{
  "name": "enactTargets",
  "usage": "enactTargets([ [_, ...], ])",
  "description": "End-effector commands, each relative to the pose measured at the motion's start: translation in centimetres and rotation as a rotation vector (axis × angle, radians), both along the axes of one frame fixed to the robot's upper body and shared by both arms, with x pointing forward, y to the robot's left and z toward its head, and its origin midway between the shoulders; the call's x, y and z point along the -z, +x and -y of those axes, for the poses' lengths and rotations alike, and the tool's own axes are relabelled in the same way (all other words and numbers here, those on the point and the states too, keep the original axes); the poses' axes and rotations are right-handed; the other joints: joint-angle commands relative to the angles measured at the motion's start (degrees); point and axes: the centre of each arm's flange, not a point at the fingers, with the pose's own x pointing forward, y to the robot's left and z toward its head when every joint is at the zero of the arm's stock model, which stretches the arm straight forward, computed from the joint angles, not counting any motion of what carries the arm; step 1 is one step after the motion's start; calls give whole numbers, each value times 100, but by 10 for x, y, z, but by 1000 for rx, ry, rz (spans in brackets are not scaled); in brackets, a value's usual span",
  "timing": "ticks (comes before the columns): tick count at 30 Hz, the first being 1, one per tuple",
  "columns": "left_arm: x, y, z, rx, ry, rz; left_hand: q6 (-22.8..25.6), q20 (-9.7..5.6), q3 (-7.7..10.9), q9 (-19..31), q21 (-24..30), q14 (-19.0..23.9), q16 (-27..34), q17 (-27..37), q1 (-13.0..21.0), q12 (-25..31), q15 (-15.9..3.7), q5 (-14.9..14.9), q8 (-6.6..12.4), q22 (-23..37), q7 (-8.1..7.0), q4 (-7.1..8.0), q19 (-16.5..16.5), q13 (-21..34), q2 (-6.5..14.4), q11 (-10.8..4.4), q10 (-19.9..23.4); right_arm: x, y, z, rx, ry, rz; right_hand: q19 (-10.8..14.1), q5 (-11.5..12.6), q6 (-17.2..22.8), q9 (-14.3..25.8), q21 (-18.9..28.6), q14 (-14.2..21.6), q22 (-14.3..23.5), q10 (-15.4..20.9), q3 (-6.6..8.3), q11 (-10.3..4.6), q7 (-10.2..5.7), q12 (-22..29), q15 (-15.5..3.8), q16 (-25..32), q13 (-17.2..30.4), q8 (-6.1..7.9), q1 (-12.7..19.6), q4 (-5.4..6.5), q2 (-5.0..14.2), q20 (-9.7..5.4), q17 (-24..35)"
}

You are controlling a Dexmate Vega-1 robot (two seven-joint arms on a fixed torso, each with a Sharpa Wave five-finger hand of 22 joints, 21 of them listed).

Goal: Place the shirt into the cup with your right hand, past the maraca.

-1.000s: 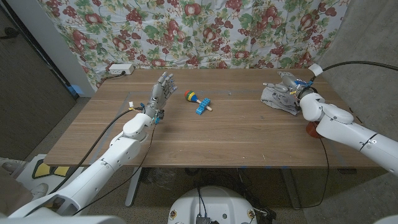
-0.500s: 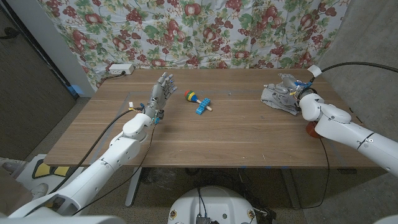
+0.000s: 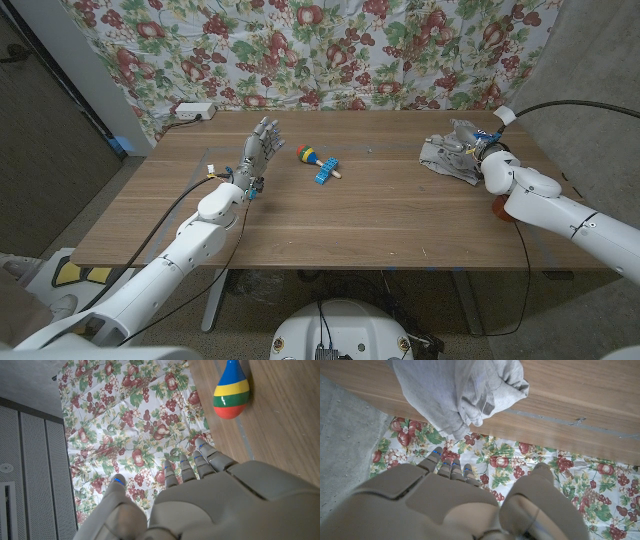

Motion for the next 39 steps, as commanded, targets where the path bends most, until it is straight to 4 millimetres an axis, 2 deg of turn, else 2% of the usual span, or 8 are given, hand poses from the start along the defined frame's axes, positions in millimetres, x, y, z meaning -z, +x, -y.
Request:
enactTargets([
  [1, 0, -1, 1, -4, 3, -3, 39, 0, 25, 23, 41, -37, 16, 11, 25, 33, -223, -26, -22, 23, -39, -22, -16, 11, 40, 27, 26, 6, 5, 5, 27, 11, -14, -10, 38, -79, 31, -25, -33, 10, -44, 11, 28, 66, -19, 14, -7, 16, -10, 57, -43, -11, 34, 6],
  [13, 2, -3, 3, -8, 1, -6, 38, -4, 23, 23, 41, -41, 15, 11, 24, 32, -222, -31, -24, 23, -39, -28, -15, 11, 44, 31, 23, 9, 9, 13, 42, 15, -25, 5, 69, -161, 34, -22, -33, 10, -86, 7, 61, 177, -33, 56, -4, 18, -8, 88, -57, -10, 40, 6],
  [17, 2, -4, 4, -11, 1, -4, 37, -5, 22, 23, 41, -45, 14, 11, 25, 34, -220, -32, -25, 23, -39, -30, -14, 11, 45, 25, 29, 9, 11, 14, 38, 18, -28, 146, 94, -192, 36, 24, 7, 8, -86, 7, 72, 231, -30, 83, 10, 19, 7, 127, -77, -13, 3, 5],
  [23, 3, -5, 4, -11, -3, -7, 44, -7, 22, 23, 42, -39, 17, 11, 25, 33, -220, -33, -24, 23, -39, -34, -13, 11, 47, 23, 28, 10, 14, 16, 44, 25, -32, 189, 115, -221, 37, 29, 24, 5, -90, 8, 123, 300, -29, 116, 12, 19, 14, 163, -94, -14, -7, 5],
  [24, 4, -6, 4, -11, -2, -7, 44, -8, 21, 23, 42, -40, 16, 11, 25, 33, -220, -34, -24, 23, -40, -35, -13, 11, 47, 28, 25, 10, 14, 16, 43, 30, -34, 214, 125, -229, 37, 32, 79, 4, -90, 8, 123, 311, -28, 170, 30, 20, 19, 179, -101, -14, -6, 4],
  [39, 2, -5, 5, -4, 0, -6, 49, -16, 21, 23, 42, -42, 16, 11, 26, 35, -215, -40, -24, 23, -31, -44, -13, 11, 56, 24, 33, 12, 20, 19, 53, 47, -50, 189, 161, -254, 38, 2, 73, 3, -129, 1, 160, 397, -38, 188, 13, 21, 33, 224, -117, -17, 14, 4],
])
